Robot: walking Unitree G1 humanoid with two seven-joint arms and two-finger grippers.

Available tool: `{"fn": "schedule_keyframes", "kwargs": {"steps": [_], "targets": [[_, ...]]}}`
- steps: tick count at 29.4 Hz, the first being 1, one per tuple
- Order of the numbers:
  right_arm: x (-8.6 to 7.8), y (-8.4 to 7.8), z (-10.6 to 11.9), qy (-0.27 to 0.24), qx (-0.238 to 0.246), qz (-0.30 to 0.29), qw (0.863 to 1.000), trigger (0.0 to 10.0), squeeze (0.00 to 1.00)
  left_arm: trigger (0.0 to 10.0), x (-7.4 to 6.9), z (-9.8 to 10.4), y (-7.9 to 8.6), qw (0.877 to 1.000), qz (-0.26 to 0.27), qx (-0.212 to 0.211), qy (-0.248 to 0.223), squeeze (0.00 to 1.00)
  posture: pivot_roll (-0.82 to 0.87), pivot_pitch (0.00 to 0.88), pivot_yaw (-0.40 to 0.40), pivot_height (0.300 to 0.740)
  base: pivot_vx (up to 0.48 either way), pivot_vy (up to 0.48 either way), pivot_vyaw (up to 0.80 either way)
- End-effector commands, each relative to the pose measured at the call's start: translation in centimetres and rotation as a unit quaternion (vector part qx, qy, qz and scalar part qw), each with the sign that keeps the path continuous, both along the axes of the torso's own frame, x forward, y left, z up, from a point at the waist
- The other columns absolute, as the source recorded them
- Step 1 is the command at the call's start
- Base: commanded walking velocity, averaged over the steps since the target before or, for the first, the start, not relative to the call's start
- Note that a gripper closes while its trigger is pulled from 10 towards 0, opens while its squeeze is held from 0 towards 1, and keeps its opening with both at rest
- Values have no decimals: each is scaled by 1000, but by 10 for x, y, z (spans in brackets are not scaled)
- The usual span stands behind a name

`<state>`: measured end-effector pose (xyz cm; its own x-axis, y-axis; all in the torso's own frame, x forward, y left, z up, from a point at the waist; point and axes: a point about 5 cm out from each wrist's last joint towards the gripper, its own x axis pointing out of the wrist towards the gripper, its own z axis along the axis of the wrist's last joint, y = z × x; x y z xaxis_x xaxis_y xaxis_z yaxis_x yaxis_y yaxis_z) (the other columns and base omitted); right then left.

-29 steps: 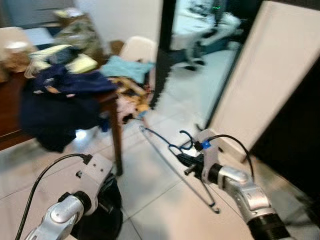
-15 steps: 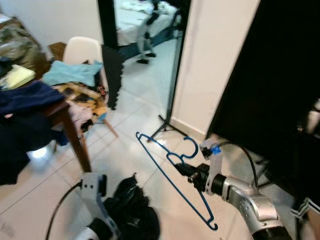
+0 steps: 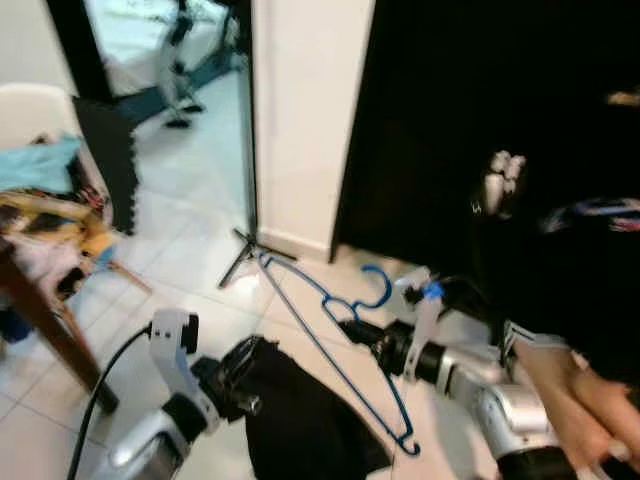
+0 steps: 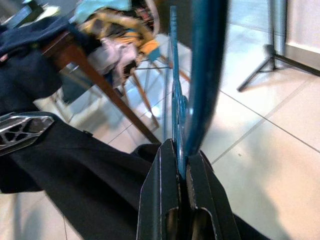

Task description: Hang hanger

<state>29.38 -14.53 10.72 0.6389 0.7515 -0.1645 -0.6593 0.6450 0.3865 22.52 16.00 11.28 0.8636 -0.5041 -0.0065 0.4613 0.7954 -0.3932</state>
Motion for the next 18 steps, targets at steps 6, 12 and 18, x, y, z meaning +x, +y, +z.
{"fn": "schedule_keyframes", "kwargs": {"steps": [6,12,18], "targets": [[0,0,0,11,11,1,1000,10000,0,10000,-1,-2,-6,999,-40,-1,3,0,-28,79,-41,740,0,0,-800],[0,0,0,15,13,4,1000,10000,0,10000,-1,-1,-5,998,-59,2,3,0,-31,84,-41,740,0,0,-800],[-1,1,0,18,16,5,1000,10000,0,10000,-1,-1,-5,998,-62,0,3,0,-33,85,-43,740,0,0,-800]]}}
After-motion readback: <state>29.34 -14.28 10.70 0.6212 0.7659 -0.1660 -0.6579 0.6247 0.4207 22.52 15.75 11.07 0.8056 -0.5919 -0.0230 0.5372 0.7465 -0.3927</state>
